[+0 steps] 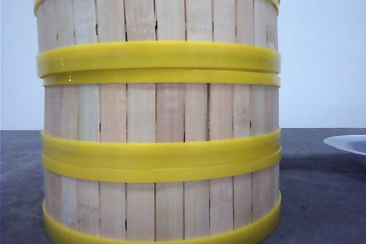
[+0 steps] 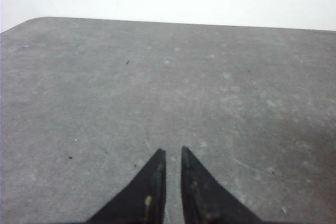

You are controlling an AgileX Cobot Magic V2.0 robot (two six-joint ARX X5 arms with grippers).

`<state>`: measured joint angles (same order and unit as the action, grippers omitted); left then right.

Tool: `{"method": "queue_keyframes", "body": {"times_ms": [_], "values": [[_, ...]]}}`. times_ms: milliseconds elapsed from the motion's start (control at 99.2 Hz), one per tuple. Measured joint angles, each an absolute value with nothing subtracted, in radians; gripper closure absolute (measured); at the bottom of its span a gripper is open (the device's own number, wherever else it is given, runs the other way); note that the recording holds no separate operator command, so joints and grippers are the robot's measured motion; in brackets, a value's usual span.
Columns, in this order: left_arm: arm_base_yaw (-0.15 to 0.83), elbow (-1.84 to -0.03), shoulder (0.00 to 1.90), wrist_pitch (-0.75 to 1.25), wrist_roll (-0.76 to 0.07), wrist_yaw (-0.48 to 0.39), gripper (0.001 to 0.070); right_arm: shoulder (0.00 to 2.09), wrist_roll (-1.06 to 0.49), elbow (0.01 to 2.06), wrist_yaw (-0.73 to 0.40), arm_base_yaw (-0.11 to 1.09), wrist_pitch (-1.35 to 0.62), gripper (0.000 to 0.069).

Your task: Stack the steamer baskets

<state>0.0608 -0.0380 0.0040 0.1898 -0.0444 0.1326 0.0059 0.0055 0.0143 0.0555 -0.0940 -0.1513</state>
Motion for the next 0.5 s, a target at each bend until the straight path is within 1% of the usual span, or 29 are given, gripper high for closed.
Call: {"method": "queue_keyframes", "body": {"times_ms": [504], "values": [[0.061,-0.038,0.004,0.19,-0.044,0.138,0.0685,0.006,0.006,0.014,0.054,-0.094,-0.151,0.0684]]}}
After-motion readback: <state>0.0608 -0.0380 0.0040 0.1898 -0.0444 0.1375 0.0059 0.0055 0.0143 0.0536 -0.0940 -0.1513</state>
